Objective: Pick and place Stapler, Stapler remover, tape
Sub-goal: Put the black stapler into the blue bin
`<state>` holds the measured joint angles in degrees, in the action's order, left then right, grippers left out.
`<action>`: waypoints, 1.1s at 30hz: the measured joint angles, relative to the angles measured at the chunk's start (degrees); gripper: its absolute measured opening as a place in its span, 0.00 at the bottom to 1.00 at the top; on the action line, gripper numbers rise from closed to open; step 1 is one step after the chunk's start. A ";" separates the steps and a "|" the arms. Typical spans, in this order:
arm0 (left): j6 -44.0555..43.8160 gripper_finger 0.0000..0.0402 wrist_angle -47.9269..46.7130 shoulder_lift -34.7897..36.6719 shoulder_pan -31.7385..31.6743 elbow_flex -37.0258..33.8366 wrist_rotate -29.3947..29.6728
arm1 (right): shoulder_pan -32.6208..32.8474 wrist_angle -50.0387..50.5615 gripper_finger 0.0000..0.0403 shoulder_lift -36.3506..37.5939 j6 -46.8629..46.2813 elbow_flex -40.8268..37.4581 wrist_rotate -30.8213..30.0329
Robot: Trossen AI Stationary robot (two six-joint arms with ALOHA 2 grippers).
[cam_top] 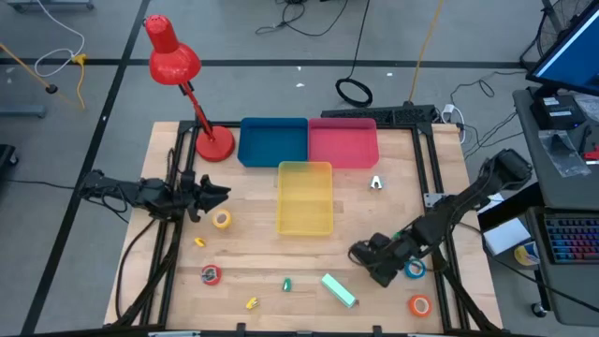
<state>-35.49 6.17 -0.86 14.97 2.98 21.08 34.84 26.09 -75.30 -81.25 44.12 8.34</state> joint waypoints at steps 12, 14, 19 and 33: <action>0.81 0.41 10.57 0.00 -0.01 0.02 0.00 | -6.44 -2.53 0.29 6.93 5.53 0.02 -9.98; 0.73 0.41 10.88 0.02 0.01 0.02 0.00 | -7.79 -4.31 0.29 7.03 8.24 0.05 -11.46; -0.24 0.41 12.27 -1.03 -0.01 0.02 0.01 | -12.41 -5.19 0.29 6.99 18.12 2.40 -15.05; 7.91 0.41 32.47 -23.21 0.00 2.30 0.01 | -25.02 -4.93 0.29 3.42 45.61 13.23 -24.70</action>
<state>-27.57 38.64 -24.07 14.98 5.28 21.09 9.82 21.15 -71.88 -35.64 57.35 -16.36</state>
